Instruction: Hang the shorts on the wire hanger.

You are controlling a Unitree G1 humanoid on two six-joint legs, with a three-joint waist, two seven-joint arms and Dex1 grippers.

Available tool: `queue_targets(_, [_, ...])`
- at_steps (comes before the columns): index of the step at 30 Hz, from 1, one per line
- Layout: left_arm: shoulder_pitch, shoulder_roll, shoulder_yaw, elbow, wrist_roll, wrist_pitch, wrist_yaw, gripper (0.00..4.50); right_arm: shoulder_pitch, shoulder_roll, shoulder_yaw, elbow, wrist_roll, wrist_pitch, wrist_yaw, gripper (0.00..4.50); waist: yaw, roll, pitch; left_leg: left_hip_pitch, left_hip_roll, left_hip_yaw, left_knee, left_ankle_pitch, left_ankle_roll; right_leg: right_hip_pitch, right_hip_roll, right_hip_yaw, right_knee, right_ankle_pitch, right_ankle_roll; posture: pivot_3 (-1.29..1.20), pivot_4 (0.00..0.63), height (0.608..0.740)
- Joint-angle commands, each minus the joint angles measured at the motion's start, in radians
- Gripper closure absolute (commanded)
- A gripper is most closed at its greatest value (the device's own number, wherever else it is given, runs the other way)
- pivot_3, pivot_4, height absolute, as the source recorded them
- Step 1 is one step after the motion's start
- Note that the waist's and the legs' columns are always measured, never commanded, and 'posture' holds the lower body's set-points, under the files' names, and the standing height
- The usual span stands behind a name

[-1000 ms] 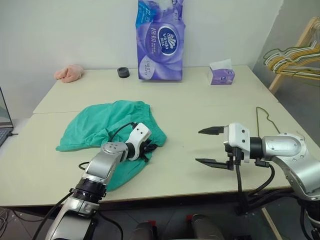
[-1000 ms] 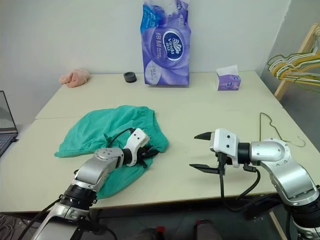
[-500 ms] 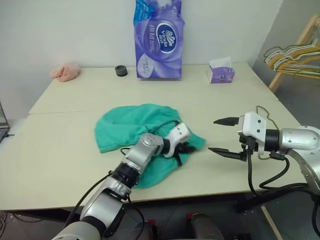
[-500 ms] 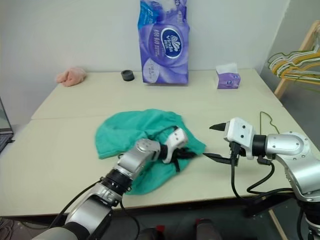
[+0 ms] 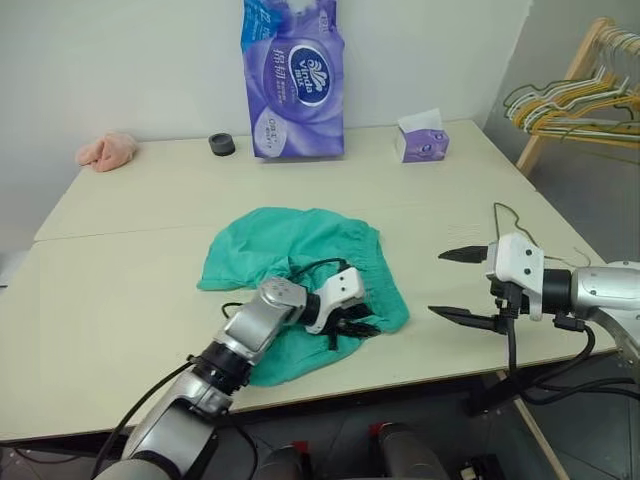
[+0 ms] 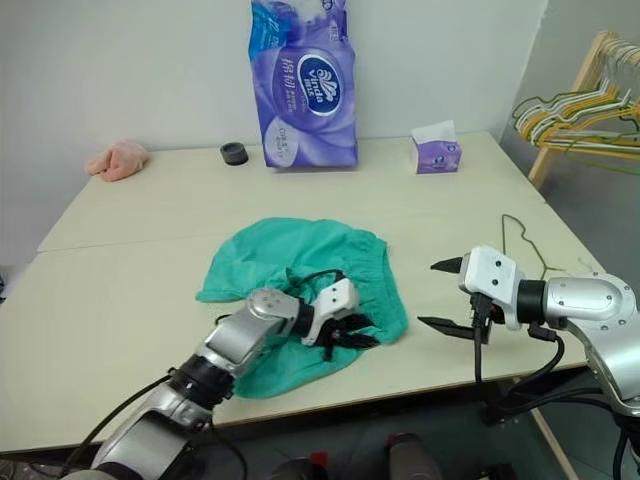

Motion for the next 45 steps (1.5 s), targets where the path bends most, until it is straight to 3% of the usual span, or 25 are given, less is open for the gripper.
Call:
queue_targets(1, [0.031,0.051,0.129,-0.17,-0.132,0.091,-0.029,1.79,-0.003,-0.003,0.03,-0.042,0.003,-0.015,0.015,0.0,0.001,0.0,0.0,0.0,0.0,0.0,0.0,0.0,0.0,0.0,0.0,0.0,0.0,0.0,0.0,-0.27,0.097,0.74])
queue_targets(4, [0.07,0.124,0.218,-0.274,-0.24,0.189,-0.058,0.88,0.01,0.008,0.099,-0.056,-0.052,-0.064,0.007,0.0,0.001,0.0,0.001,0.0,0.0,-0.001,0.0,0.0,0.0,0.0,-0.001,0.001,0.0,0.0,0.0,-0.26,0.096,0.74])
queue_targets(8, [0.142,0.257,0.27,-0.33,-0.274,0.205,-0.105,0.88,0.022,0.023,0.238,-0.032,-0.22,-0.206,-0.015,0.0,0.001,0.002,0.002,0.001,0.0,-0.001,0.0,0.0,0.0,0.0,0.0,0.0,0.0,0.0,0.0,-0.25,0.095,0.74])
queue_targets(13, [0.228,0.383,0.293,-0.344,-0.233,0.095,-0.139,0.88,-0.027,0.072,0.375,0.115,-0.463,-0.433,-0.084,0.0,0.002,0.002,0.002,0.001,0.0,0.0,0.0,0.0,0.0,0.0,0.0,0.0,0.001,0.0,0.0,-0.24,0.095,0.74])
queue_targets(20, [0.321,0.45,0.354,-0.417,-0.234,0.033,-0.101,0.88,-0.091,0.152,0.459,0.321,-0.65,-0.635,-0.171,0.0,0.018,0.002,0.002,0.001,0.0,-0.001,0.0,0.0,0.0,0.0,-0.001,0.001,0.0,0.0,-0.002,-0.21,0.092,0.74])
queue_targets(29, [0.498,0.53,0.426,-0.629,-0.299,0.062,-0.1,0.83,-0.073,0.157,0.462,0.377,-0.656,-0.761,-0.142,2.99,0.031,0.003,0.003,0.001,0.0,-0.001,0.0,0.0,0.0,0.0,-0.001,0.002,0.001,0.001,-0.003,-0.18,0.092,0.74])
queue_targets(33, [0.496,0.487,0.385,-0.619,-0.236,0.028,-0.011,0.83,-0.082,0.185,0.451,0.377,-0.634,-0.757,-0.141,4.37,0.042,0.003,0.003,0.003,0.0,-0.001,0.0,0.0,0.0,0.001,-0.001,0.001,0.002,0.0,-0.003,-0.17,0.093,0.74])
queue_targets(38, [0.438,0.386,0.333,-0.539,-0.142,-0.023,0.109,0.67,-0.082,0.204,0.437,0.37,-0.611,-0.721,-0.125,4.5,0.061,0.001,0.005,0.01,0.0,0.0,0.0,0.0,0.0,0.008,0.0,0.001,0.003,0.0,-0.003,-0.18,0.095,0.74])
queue_targets(41, [0.461,0.421,0.335,-0.528,-0.125,-0.055,0.072,0.02,-0.077,0.195,0.424,0.371,-0.603,-0.707,-0.116,4.5,0.065,0.001,0.006,0.012,0.0,0.0,0.0,0.0,0.0,0.009,0.0,0.0,0.002,0.0,-0.003,-0.18,0.095,0.74])
queue_targets(45, [0.494,0.474,0.326,-0.533,-0.123,-0.082,0.017,0.02,-0.077,0.194,0.415,0.376,-0.595,-0.694,-0.109,4.5,0.066,0.001,0.007,0.013,0.0,0.001,-0.002,0.0,0.0,0.009,0.0,0.001,0.002,-0.001,-0.005,-0.18,0.094,0.74])
